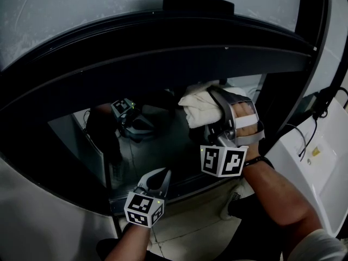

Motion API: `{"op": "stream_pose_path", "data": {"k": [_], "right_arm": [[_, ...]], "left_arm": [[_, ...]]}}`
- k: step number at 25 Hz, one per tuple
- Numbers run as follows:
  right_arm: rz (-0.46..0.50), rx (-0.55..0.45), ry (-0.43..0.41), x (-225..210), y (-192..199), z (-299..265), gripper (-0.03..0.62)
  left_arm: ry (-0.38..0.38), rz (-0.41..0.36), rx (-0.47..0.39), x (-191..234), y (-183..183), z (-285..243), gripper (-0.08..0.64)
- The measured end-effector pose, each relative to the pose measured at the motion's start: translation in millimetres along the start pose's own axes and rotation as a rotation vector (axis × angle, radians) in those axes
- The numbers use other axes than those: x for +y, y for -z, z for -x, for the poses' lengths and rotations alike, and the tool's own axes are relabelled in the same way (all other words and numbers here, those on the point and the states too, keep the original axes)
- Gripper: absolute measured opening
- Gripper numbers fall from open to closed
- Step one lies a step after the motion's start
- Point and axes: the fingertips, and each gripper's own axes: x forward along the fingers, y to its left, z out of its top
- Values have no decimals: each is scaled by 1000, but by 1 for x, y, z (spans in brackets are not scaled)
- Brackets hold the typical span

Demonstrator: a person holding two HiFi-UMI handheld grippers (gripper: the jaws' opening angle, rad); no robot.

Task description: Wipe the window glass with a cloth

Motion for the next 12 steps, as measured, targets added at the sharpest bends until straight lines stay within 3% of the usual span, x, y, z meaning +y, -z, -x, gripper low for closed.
{"op": "stream_pose_path", "data": {"k": [12], "right_arm": [[-7,-2,-4,11,2,4,101]], "left_arm": [[2,2,3,-1,1,0,17]]}}
